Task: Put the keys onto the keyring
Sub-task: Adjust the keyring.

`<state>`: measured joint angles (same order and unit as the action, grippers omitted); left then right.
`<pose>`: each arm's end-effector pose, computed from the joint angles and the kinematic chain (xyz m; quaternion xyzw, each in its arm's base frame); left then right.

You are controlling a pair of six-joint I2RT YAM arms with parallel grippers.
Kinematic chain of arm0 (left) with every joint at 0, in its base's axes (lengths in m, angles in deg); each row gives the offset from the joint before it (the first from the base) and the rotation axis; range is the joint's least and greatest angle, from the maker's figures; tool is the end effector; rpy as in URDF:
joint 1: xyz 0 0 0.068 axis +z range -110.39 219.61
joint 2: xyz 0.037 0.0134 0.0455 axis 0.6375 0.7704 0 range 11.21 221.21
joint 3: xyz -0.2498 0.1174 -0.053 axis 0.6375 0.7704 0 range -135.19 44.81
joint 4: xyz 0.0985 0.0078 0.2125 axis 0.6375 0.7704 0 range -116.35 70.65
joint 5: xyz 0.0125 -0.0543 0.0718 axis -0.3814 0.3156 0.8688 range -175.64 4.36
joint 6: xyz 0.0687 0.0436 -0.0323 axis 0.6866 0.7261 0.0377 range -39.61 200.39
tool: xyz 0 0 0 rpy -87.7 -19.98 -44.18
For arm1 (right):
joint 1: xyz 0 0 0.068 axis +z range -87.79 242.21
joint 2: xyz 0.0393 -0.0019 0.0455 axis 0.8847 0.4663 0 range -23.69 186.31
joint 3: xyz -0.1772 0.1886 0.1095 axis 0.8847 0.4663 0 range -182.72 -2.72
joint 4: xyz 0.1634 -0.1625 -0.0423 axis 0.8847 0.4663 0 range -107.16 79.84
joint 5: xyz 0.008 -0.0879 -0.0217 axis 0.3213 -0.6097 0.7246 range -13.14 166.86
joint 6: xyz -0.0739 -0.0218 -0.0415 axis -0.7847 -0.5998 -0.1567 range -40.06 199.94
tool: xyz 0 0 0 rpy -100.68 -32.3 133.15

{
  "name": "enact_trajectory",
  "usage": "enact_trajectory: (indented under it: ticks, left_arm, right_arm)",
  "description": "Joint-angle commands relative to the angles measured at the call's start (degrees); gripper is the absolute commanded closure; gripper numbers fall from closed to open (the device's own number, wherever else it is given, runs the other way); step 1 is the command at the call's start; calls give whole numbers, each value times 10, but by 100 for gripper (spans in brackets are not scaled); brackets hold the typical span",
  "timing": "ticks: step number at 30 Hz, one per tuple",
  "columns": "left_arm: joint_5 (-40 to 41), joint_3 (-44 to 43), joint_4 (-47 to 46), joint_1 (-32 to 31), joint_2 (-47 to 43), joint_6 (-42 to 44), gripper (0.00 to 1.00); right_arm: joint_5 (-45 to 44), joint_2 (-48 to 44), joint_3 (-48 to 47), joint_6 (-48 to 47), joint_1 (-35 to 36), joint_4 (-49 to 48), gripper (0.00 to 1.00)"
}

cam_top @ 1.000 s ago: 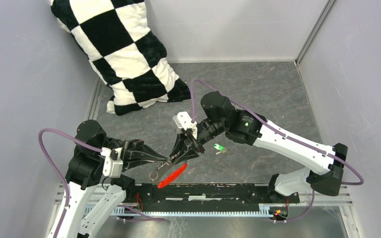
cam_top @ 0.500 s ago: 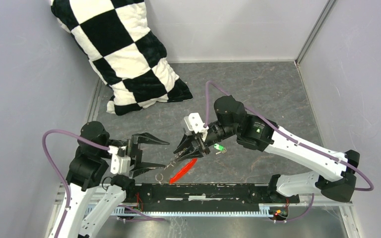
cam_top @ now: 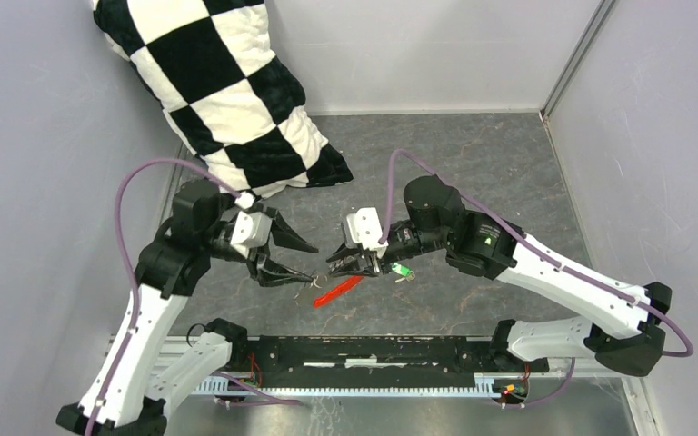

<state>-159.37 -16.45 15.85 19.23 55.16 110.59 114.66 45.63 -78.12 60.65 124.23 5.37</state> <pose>0.0668 -0.1042 0.3837 0.5799 0.4718 -0.4670 0.4723 0.0809 0.2535 0.4125 -0.6408 0.4485 0.4480 0.4330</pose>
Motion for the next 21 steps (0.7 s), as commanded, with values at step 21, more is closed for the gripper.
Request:
enact_trajectory:
  ticks: [21]
  left_arm:
    - [-57,-28,232,-3,130,157,18]
  right_arm:
    - [-248,-7,11,-165,57,51,99]
